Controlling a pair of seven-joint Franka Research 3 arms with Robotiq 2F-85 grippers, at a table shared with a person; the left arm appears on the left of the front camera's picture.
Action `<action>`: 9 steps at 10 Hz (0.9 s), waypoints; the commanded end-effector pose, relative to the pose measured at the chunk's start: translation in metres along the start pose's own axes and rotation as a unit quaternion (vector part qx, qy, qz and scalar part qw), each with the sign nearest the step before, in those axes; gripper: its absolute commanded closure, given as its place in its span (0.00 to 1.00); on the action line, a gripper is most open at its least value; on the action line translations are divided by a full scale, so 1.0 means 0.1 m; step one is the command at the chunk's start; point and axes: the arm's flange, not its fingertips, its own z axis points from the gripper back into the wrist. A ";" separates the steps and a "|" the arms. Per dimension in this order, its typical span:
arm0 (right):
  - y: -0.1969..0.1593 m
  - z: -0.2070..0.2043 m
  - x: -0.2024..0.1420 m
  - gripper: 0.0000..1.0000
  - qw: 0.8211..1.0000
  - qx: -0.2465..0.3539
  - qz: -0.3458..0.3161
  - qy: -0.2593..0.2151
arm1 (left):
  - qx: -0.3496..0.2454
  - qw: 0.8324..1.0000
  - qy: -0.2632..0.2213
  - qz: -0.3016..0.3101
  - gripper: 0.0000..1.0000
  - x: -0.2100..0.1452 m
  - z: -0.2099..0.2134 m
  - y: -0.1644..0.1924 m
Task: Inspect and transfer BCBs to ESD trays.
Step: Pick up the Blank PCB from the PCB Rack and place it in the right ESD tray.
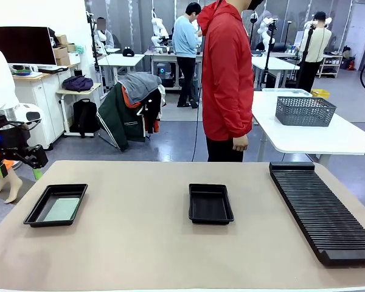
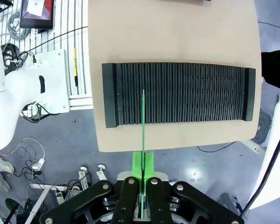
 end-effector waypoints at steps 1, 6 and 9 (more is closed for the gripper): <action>-0.01 -0.01 0.02 1.00 1.000 0.002 0.000 0.002 | 0.000 1.000 -0.002 0.001 0.00 0.00 -0.02 0.01; -0.01 -0.01 0.02 1.00 1.000 0.002 0.000 0.002 | 0.000 1.000 -0.002 0.001 0.00 0.00 -0.02 0.01; 0.00 0.00 0.01 0.98 1.000 0.000 0.001 0.000 | 0.000 1.000 -0.002 0.001 0.00 0.00 -0.02 0.01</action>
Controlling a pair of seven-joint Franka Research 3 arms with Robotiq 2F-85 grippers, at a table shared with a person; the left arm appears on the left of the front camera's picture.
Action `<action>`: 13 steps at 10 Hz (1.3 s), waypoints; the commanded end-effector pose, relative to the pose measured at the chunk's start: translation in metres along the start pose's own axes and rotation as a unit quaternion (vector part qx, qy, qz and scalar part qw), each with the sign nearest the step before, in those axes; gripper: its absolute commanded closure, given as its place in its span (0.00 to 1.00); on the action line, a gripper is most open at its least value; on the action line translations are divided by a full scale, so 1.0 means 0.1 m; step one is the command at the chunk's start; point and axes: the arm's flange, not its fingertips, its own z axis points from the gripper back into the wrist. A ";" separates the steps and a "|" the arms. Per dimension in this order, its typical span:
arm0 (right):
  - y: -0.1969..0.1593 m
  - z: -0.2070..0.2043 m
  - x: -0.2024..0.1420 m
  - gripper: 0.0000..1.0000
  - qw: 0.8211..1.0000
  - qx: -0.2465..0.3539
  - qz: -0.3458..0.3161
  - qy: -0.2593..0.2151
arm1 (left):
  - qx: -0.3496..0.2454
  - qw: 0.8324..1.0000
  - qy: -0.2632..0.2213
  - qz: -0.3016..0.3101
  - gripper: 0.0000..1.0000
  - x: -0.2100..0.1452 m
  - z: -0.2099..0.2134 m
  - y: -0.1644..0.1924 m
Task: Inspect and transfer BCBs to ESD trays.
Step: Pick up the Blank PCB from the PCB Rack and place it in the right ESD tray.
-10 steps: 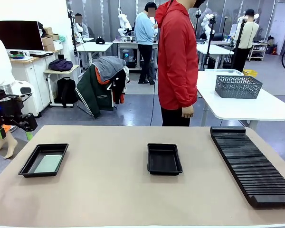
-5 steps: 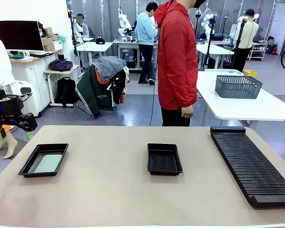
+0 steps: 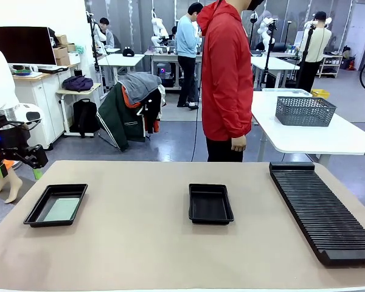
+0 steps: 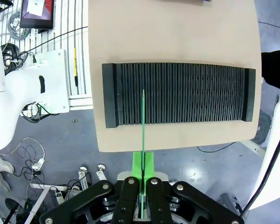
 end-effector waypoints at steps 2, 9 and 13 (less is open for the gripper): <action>-0.27 -0.11 0.15 0.98 0.989 0.031 -0.145 -0.028 | 0.000 1.000 -0.002 0.001 0.00 0.00 -0.02 0.01; -0.58 -0.77 0.94 0.98 0.828 0.164 -0.522 -0.121 | 0.000 1.000 -0.002 0.001 0.00 0.00 -0.02 0.01; -0.72 -1.30 1.64 0.98 0.743 0.205 -0.609 -0.185 | 0.000 1.000 -0.002 0.001 0.00 0.00 -0.02 0.01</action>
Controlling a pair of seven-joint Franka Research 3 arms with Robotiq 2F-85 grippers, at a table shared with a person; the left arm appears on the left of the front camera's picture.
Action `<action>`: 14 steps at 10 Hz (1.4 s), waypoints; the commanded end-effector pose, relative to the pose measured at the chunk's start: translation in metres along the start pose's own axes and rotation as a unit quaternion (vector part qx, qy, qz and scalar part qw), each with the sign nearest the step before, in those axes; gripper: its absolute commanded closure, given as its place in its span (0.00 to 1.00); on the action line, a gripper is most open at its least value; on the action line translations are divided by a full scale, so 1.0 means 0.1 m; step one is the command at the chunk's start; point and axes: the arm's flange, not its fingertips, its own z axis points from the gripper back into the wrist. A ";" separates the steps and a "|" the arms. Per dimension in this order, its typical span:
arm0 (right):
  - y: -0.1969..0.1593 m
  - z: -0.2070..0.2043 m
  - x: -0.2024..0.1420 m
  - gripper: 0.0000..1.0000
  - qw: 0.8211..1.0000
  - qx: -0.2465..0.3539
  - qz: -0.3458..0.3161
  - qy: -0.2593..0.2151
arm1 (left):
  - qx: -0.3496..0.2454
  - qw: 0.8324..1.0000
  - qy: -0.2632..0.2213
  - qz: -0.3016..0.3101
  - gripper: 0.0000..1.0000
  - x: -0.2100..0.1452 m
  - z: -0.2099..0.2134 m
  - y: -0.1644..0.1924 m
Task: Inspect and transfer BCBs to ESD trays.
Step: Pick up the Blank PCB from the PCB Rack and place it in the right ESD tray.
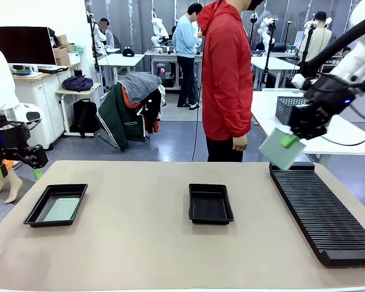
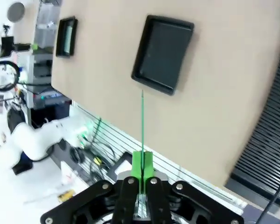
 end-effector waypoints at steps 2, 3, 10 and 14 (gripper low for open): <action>0.18 -0.63 0.21 0.98 0.995 0.052 -0.052 -0.062 | 0.000 1.000 -0.002 0.001 0.00 0.00 -0.02 0.01; 0.20 -0.83 0.25 0.98 0.993 0.062 -0.070 -0.075 | 0.000 1.000 -0.002 0.001 0.00 0.00 -0.02 0.01; 0.13 -2.07 0.38 0.98 0.976 0.115 -0.106 -0.151 | 0.000 1.000 -0.002 0.001 0.00 0.00 -0.02 0.01; 0.00 -2.48 0.41 0.98 0.977 0.120 -0.088 -0.154 | 0.000 1.000 -0.002 0.001 0.00 0.00 -0.02 0.01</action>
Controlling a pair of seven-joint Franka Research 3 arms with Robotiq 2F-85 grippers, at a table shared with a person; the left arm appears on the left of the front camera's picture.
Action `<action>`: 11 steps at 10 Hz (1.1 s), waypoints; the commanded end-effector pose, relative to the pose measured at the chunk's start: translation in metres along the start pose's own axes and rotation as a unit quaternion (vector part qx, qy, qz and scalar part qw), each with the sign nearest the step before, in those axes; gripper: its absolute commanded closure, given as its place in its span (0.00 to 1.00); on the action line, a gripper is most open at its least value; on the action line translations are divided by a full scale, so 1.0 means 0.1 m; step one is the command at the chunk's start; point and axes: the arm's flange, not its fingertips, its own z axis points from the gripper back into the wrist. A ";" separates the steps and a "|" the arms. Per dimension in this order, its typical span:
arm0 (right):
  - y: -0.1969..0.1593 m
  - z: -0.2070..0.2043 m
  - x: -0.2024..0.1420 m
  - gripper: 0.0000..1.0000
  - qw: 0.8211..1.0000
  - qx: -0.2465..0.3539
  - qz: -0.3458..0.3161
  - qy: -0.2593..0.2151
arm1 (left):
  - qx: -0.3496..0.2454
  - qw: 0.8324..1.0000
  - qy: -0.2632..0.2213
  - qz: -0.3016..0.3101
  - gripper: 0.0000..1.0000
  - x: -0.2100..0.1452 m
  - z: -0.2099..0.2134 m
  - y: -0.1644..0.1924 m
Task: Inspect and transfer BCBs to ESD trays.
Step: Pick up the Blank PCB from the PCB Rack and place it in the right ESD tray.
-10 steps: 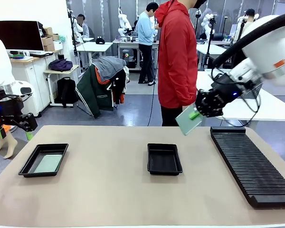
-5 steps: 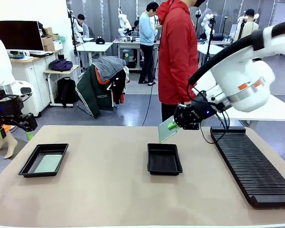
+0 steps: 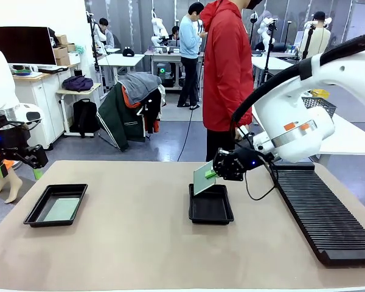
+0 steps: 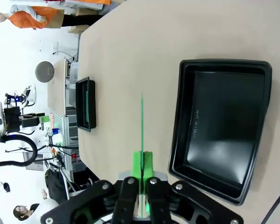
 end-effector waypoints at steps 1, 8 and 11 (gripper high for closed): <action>-0.08 -0.19 0.00 0.98 1.000 0.003 0.015 -0.014 | 0.000 1.000 -0.002 0.001 0.00 0.00 -0.02 0.01; -0.38 -0.51 0.00 0.98 1.000 -0.009 -0.014 -0.018 | 0.000 1.000 -0.002 0.001 0.00 0.00 -0.02 0.01; -0.51 -0.57 -0.01 0.98 1.000 -0.012 -0.017 -0.008 | 0.000 1.000 -0.002 0.001 0.00 0.00 -0.02 0.01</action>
